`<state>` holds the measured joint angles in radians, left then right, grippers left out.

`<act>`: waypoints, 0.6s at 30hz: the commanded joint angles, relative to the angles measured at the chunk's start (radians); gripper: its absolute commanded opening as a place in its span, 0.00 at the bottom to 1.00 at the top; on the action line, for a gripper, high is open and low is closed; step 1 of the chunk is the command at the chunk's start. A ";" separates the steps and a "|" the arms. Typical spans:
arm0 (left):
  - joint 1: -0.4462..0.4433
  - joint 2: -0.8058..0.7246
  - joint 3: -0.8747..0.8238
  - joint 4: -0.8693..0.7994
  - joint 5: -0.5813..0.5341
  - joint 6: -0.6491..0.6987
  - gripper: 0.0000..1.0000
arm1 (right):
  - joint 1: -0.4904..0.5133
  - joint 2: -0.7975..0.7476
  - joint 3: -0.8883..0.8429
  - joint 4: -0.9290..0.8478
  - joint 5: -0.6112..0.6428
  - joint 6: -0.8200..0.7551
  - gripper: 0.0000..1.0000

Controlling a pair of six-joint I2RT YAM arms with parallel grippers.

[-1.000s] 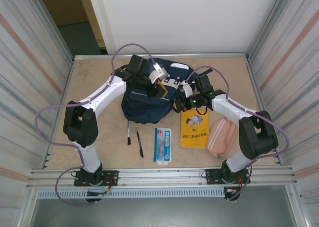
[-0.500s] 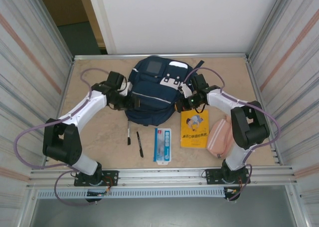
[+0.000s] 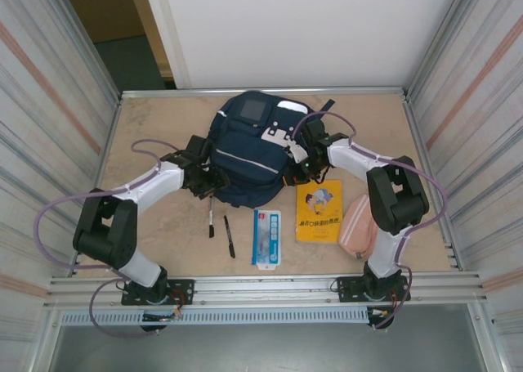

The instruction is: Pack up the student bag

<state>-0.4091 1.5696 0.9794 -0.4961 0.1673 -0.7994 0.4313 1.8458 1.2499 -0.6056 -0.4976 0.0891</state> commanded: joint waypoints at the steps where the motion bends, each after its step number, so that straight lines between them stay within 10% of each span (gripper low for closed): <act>1: -0.040 0.041 0.034 0.093 -0.015 -0.075 0.46 | 0.012 0.027 0.031 -0.065 -0.043 -0.014 0.01; 18: -0.121 0.129 0.068 0.176 -0.042 -0.177 0.41 | 0.085 0.019 0.018 -0.128 -0.053 -0.020 0.08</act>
<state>-0.5110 1.6653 1.0164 -0.4133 0.1020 -0.9413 0.4664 1.8687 1.2617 -0.6781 -0.4919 0.0891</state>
